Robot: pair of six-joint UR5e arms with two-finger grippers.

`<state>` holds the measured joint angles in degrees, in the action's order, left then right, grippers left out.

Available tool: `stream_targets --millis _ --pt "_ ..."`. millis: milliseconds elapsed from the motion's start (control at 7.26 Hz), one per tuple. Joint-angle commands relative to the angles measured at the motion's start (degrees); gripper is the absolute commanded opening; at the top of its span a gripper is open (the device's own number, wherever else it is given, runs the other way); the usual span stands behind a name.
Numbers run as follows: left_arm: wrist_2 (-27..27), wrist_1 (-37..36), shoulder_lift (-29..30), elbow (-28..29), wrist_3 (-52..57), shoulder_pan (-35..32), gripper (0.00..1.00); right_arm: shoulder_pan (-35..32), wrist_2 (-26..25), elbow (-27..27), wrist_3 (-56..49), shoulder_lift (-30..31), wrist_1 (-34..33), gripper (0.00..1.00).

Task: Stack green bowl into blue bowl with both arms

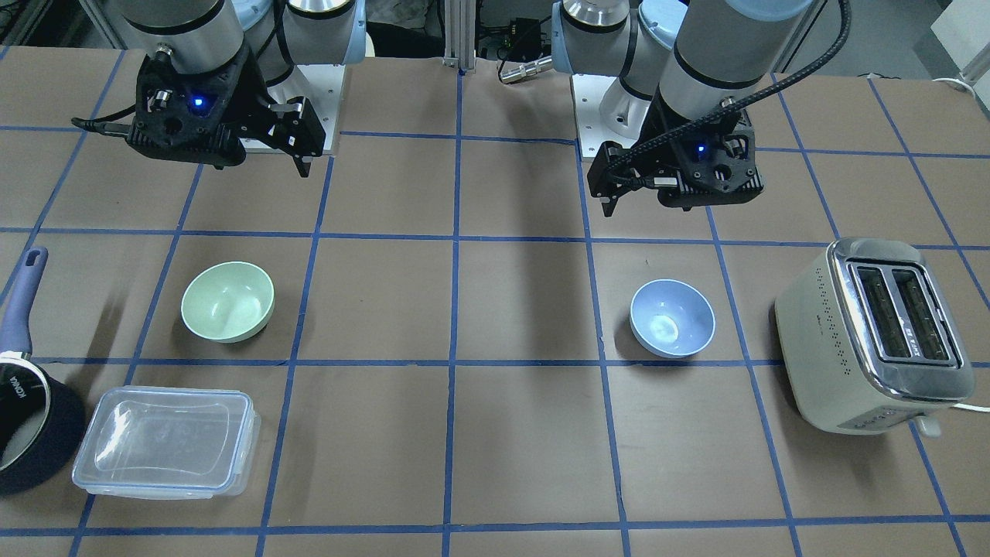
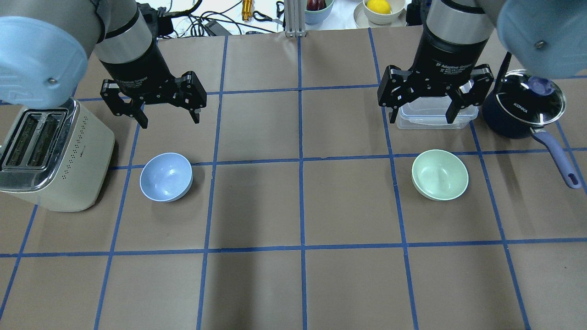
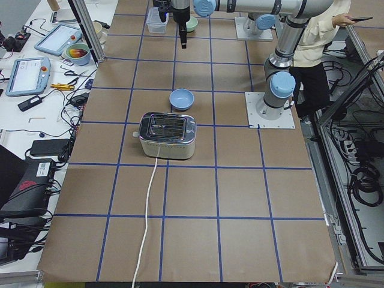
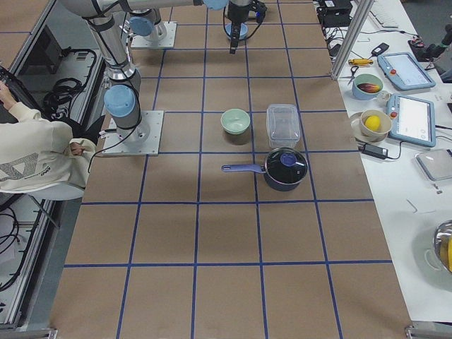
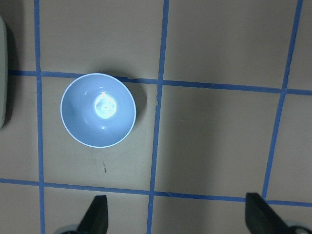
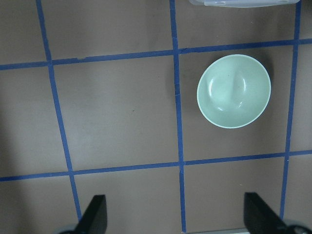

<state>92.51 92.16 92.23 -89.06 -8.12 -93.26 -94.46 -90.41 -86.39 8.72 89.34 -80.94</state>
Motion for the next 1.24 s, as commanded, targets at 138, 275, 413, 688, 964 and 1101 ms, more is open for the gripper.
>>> stream_targets --millis 138,275,413,688,964,1101 --pt "1.89 0.03 0.22 -0.5 0.04 -0.08 1.0 -0.11 -0.03 0.0 0.16 -0.13 -0.62 1.0" --pt "2.5 -0.05 0.75 -0.59 0.12 0.0 1.0 -0.11 -0.12 -0.09 0.24 -0.39 -0.54 1.0" --pt "2.41 -0.49 0.84 -0.85 0.39 0.27 1.0 -0.11 -0.55 -0.09 0.24 -0.74 -0.63 1.0" --pt "1.8 -0.76 1.37 -2.16 4.85 7.44 1.0 -0.11 -0.47 -0.35 0.33 -0.75 -0.89 1.0" --pt "2.15 -5.56 1.89 -5.49 8.98 10.72 1.0 -0.11 -0.38 -0.27 0.51 -1.27 -1.5 1.0" --pt "1.8 -9.68 3.81 -7.6 7.35 10.64 1.0 -0.11 -0.73 -0.35 0.51 -1.36 -1.5 1.0"
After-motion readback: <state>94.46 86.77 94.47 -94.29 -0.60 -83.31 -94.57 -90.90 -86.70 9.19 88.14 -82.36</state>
